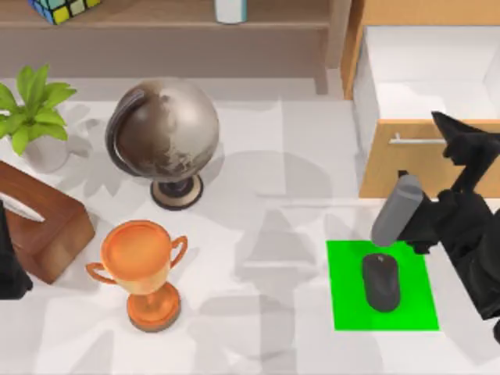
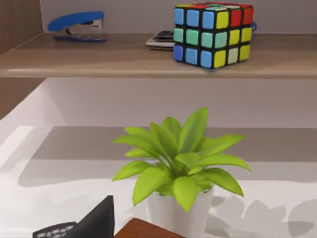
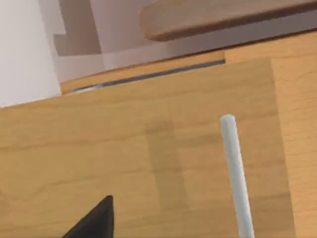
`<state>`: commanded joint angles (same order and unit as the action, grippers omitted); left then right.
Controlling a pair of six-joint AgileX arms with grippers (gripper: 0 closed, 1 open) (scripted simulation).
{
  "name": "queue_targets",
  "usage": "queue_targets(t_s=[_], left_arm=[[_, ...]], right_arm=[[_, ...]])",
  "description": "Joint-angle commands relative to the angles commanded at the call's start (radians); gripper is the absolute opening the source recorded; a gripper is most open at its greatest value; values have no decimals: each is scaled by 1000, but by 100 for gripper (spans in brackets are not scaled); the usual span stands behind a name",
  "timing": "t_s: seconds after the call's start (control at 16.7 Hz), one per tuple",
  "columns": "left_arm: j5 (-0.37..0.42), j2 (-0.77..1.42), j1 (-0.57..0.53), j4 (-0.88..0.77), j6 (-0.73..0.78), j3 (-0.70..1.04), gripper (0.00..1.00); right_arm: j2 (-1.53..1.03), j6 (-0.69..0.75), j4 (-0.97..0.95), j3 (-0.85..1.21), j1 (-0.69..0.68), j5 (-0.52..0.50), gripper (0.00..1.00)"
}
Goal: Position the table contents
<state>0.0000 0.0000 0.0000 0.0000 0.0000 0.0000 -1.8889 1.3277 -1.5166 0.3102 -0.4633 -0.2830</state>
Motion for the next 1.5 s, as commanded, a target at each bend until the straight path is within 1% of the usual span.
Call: queue_targets(t_s=[0.18,0.36,0.72,1.02,1.26,1.5], left_arm=[[0,0,0,0,0,0,100],[0,0,0,0,0,0,100],[0,0,0,0,0,0,100],[0,0,0,0,0,0,100],[0,0,0,0,0,0,100],[0,0,0,0,0,0,100]], right_arm=[[-56,148,-157,-67,70,-59,100],[-86,221,-234,-93,113,-93,100],[-93,226,-235,-88,115,-94,100],[-104,228,-169,-8,152,-61,100],[-105,228,-163,-1,155,-58,100],[-105,228,-163,-1,155,-58,70]])
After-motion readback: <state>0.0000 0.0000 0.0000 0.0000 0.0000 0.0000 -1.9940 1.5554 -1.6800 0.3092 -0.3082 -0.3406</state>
